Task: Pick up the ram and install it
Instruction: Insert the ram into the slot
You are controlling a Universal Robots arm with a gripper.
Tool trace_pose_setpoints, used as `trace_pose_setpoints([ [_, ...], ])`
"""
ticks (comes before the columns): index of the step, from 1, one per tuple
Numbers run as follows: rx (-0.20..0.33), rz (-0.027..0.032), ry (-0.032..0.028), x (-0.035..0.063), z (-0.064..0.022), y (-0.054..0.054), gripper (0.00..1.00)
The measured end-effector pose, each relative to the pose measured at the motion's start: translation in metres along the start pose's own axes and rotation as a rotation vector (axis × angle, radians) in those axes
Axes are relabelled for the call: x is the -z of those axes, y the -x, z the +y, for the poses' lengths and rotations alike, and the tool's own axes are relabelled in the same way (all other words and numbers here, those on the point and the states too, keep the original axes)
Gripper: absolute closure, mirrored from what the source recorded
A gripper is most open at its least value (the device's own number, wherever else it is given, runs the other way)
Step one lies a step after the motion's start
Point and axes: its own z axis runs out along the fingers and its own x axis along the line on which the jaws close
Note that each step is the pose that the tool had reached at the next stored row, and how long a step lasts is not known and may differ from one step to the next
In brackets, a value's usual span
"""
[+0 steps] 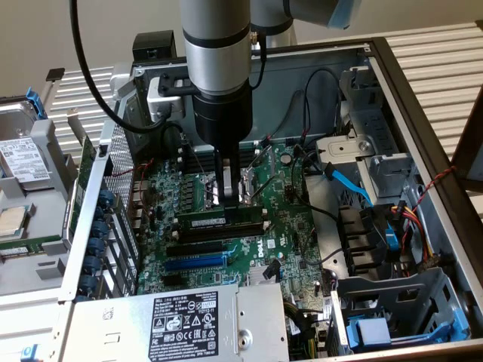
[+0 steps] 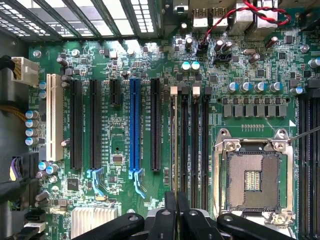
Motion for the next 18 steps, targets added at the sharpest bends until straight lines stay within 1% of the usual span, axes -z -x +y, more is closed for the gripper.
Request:
trace_pose_setpoints([
  [8,0.003,0.0001,-0.0001,-0.0002,0.0004,-0.0001,0.87],
  [18,0.002,0.0,-0.0002,-0.0028,0.0008,0.0001,0.87],
])
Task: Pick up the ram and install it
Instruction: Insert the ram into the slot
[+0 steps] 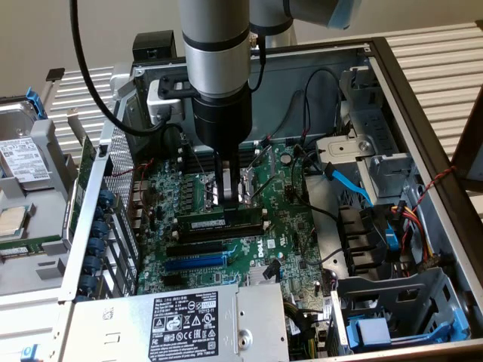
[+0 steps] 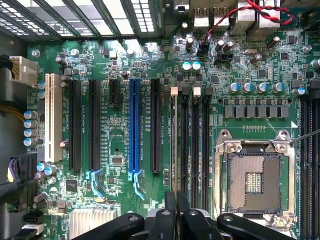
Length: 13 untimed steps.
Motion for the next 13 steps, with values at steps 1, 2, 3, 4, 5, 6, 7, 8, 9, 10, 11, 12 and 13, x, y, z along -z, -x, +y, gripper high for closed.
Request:
trace_pose_setpoints([
  [1,0.0,-0.0002,-0.0001,-0.0002,0.0,0.0,0.87],
  [2,0.0,0.0,0.0001,-0.0003,0.0,0.0,0.87],
  [3,0.0,0.0,0.0,-0.0003,0.0,0.0,0.87],
  [4,0.0,0.0,0.0,-0.0011,0.0,0.0001,0.87],
  [5,0.0,-0.0001,0.0,-0.002,0.0001,0.0002,0.87],
  [6,0.0,-0.0001,0.0001,-0.002,0.0002,0.0001,0.87],
  [7,0.0,-0.0002,0.0001,-0.0021,0.0002,0.0001,0.87],
  [8,0.0,-0.0001,0.0001,-0.0024,0.0002,0.0001,0.87],
  [9,0.0,-0.0002,0.0001,-0.0026,0.0002,0.0002,0.87],
  [10,0.0,-0.0001,0.0001,-0.0027,0.0002,0.0002,0.87],
  [11,0.0,-0.0002,0.0001,-0.003,0.0002,0.0002,0.87],
  [12,0.0,-0.0003,0.0001,-0.0032,0.0002,0.0002,0.87],
  [13,0.0,-0.0003,0.0,-0.0034,0.0002,0.0002,0.87],
])
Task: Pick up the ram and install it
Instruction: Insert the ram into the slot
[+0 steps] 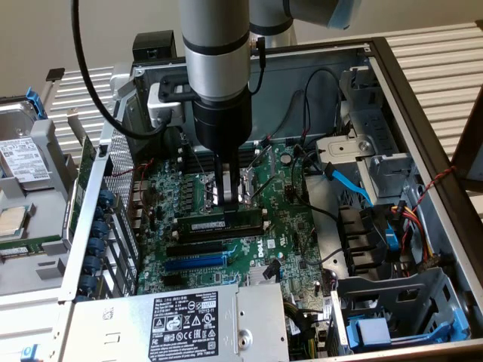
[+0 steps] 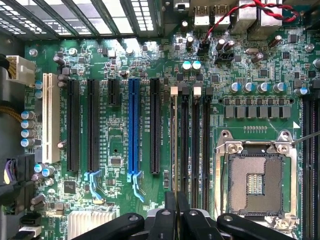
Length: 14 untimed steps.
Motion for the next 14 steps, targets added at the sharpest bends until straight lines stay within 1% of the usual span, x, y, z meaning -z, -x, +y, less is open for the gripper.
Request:
trace_pose_setpoints([
  [11,0.0,0.0001,-0.0002,-0.0001,-0.0001,0.0,0.87],
  [13,0.0,0.0001,0.0,-0.0001,-0.0001,0.0,0.86],
  [14,0.0,0.0001,0.0,-0.0001,0.0,0.0,0.79],
])
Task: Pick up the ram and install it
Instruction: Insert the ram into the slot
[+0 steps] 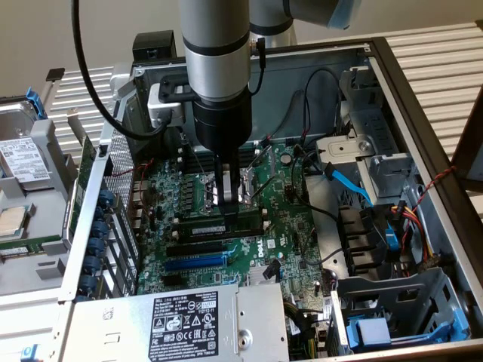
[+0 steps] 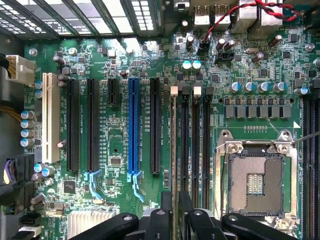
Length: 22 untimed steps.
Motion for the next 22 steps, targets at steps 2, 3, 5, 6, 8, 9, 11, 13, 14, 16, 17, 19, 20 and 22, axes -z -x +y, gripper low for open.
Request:
trace_pose_setpoints([
  [2,0.0,0.0,0.0,0.0,0.0,0.0,0.79],
  [3,0.0,0.0,0.0,0.0,0.0,0.0,0.79],
  [5,0.0,0.0,0.0,0.0,0.0,0.0,0.79],
  [6,0.0,0.0002,0.0001,0.0002,0.0,0.0002,0.79],
  [8,0.0,0.0001,0.0,0.0016,0.0,0.0002,0.79],
  [9,0.0,0.0,0.0,0.0026,0.0,0.0002,0.79],
  [11,0.0,0.0,0.0,0.0047,0.0001,0.0,0.79],
  [13,0.0,0.0001,0.0001,0.0063,0.0001,-0.0001,0.79],
  [14,0.0,-0.0001,0.0,0.0066,0.0,0.0,0.79],
  [16,0.0,-0.0006,-0.0001,0.007,0.0001,-0.0001,0.79],
  [17,0.0,-0.0009,-0.0001,0.0072,0.0001,-0.0001,0.79],
  [19,0.0,-0.0014,0.0001,0.0079,0.0001,-0.0001,0.79],
  [20,0.0,-0.0017,0.0,0.008,0.0001,-0.0001,0.79],
  [22,0.0,-0.0015,0.0001,0.0085,0.0001,-0.0002,0.79],
])
